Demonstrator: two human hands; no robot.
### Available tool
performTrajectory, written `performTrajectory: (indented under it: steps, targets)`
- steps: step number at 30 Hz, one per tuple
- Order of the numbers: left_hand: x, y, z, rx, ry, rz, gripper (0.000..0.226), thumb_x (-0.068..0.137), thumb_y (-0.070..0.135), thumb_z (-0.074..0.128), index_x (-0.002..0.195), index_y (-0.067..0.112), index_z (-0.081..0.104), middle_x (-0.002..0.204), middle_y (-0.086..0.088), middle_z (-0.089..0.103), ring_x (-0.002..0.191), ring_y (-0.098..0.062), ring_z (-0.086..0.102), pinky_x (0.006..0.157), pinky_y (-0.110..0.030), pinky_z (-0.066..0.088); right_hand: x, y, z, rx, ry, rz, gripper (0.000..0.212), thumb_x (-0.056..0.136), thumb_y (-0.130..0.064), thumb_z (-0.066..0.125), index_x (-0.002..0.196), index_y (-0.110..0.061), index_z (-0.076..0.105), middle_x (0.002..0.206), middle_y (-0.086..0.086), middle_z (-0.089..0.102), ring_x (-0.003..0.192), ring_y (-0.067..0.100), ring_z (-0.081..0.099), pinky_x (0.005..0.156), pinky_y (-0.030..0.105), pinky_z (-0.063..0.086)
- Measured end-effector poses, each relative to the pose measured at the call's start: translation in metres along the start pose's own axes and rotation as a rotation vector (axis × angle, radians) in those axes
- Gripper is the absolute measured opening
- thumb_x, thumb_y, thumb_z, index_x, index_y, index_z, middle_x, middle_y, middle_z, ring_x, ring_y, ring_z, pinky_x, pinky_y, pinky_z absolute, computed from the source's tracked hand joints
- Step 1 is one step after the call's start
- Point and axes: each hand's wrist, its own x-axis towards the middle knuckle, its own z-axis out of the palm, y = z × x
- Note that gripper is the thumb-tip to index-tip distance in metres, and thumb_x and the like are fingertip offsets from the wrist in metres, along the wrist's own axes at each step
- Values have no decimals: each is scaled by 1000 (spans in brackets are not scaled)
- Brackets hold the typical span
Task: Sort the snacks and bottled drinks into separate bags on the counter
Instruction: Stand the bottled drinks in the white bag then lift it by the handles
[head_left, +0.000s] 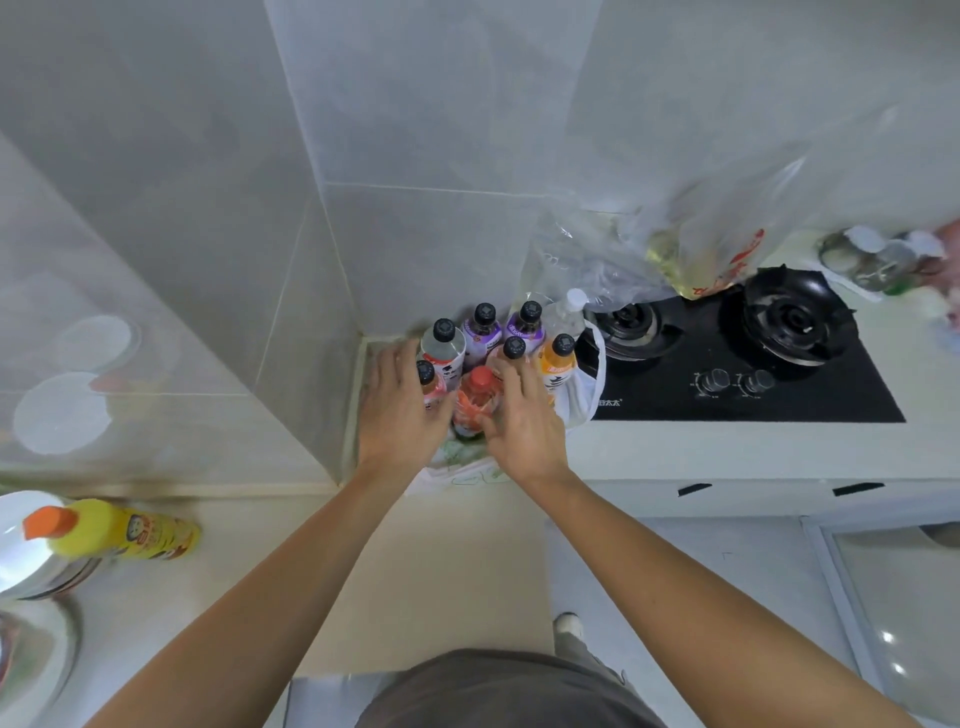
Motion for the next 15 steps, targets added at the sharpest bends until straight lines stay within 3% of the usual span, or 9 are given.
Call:
performTrajectory:
  steps: [4,8,12,15]
  targets:
    - [-14,35,-7,92,72,192,71,92,48,62,149,12,40,153,-9,43,140,-31,39,112,-47,38,-8,21,-19,-12,9,-25,71,87,-27,78,147,-20,41,145,0,44,130,22,47,95,40,55]
    - [-28,82,8,149,55,363,66,98,52,53,150,13,45,154,-8,47,145,-29,38,119,-45,32,-24,60,-52,-88,74,-65,58,94,-41,64,144,-16,47,139,1,51,116,24,51,89,41,51]
    - [-42,139,42,200,-25,394,71,99,56,49,156,15,38,159,-7,42,151,-29,31,124,-46,24,-55,130,-96,-157,96,-11,61,98,-47,54,149,-16,46,151,4,48,128,25,48,97,43,51]
    - [-59,198,77,231,-83,419,70,97,56,45,151,13,45,155,-11,48,148,-33,36,121,-49,28,-84,195,-140,-187,86,32,63,101,-48,50,154,-17,41,162,6,39,141,26,39,109,44,44]
